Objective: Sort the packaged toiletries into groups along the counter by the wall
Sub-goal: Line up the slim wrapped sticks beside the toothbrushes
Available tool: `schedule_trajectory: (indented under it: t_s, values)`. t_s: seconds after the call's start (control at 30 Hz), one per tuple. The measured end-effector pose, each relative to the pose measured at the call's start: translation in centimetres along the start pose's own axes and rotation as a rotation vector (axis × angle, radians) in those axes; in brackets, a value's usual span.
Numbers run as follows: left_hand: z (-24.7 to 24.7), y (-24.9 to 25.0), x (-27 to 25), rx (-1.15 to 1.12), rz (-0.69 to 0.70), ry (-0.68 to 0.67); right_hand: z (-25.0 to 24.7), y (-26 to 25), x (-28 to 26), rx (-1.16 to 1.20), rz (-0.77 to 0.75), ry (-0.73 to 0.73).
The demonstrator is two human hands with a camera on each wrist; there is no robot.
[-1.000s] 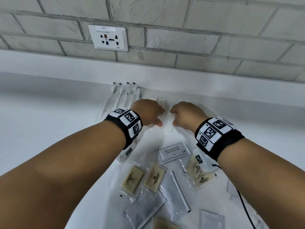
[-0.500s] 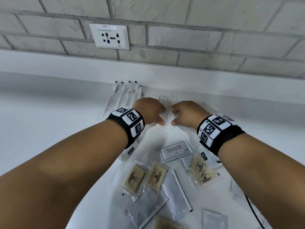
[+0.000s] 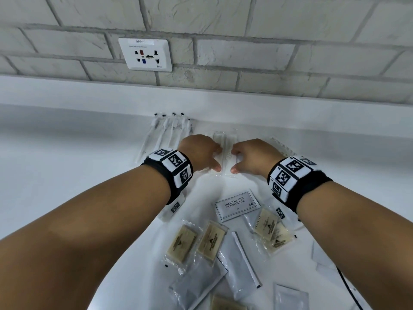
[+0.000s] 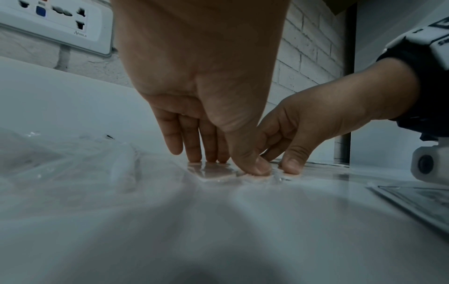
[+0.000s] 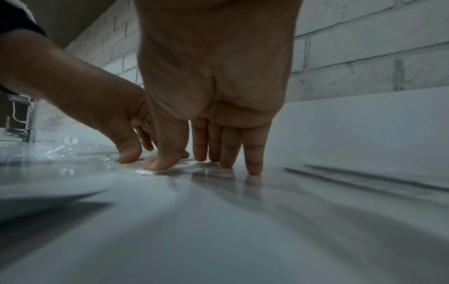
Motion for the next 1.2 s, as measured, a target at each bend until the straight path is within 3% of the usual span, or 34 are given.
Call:
schedule_trajectory:
  t_s: [0.63, 1.0, 1.1, 1.13, 1.2]
  values:
    - [-1.3, -0.3, -0.6, -0.123, -0.035, 0.100, 0.3, -0.2, -0.1, -0.070, -0.088, -0.013]
    - [-0.9, -0.6, -1.0, -0.147, -0.067, 0.028, 0.3, 0.0, 0.0, -0.086, -0.113, -0.024]
    - [-1.0, -0.6, -1.1, -0.168, -0.070, 0.071, -1.3, 1.9, -0.7, 0.310, -0.024, 0.107]
    - [-1.0, -0.5, -1.0, -0.182, -0.067, 0.092, -2.2, 3.3, -1.0, 0.356, 0.043, 0.192]
    - [-0.9, -0.1, -0.9, -0.208, -0.054, 0.115, -3.5, 6.5, -1.3, 0.208, 0.174, 0.236]
Point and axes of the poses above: each hand's wrist, its own x-axis towards the middle knuckle, its own z-axis out of the palm, y = z × x, the point moved 5 cm from there along x, towards the middle knuckle, and after that the axes turned 15 degrees about -x, right-handed, at the moved point
